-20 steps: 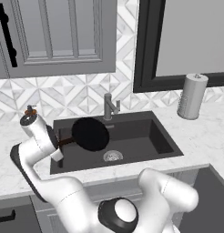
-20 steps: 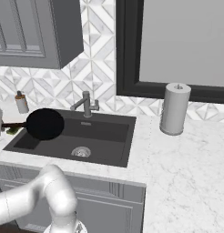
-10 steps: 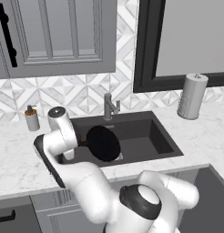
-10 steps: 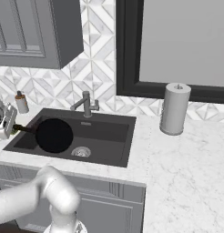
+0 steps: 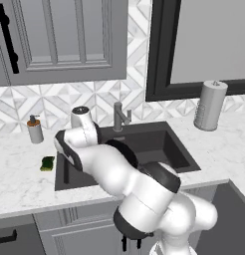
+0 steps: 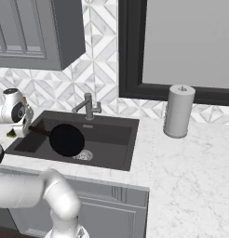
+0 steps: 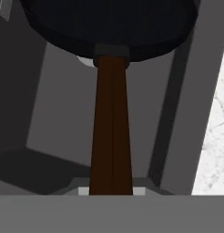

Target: Pick the pan and sponge and place them into the sink. Then turn on the water.

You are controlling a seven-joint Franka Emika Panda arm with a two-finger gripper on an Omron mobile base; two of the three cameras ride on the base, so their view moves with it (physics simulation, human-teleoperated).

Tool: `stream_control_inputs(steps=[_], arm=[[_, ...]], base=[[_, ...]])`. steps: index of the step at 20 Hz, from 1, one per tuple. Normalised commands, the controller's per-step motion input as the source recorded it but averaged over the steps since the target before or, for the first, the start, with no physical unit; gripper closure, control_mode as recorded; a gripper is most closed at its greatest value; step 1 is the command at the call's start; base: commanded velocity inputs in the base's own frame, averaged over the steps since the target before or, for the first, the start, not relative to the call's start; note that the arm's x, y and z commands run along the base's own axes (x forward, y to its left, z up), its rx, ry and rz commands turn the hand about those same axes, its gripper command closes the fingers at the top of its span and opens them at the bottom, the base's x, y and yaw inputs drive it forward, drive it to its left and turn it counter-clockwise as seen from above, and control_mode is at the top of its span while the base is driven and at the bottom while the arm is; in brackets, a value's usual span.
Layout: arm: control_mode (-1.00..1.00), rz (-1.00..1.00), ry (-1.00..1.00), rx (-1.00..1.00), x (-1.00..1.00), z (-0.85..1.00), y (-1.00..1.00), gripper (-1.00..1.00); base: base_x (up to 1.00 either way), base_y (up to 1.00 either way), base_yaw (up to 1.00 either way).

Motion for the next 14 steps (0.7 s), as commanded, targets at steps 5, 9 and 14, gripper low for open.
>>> stream_control_inputs(steps=[5,9,14], arm=[[-1.00,0.00,0.08,0.00,0.40,-0.09,-0.16,1.00],[-1.00,0.00,0.00,0.00,0.27,-0.21,-0.17,1.00],[-1.00,0.00,0.00,0.00,0.08,-0.35,-0.21,1.00]], base=[[0.00,0.00,0.00],[0.00,0.00,0.00],[0.00,0.00,0.00]])
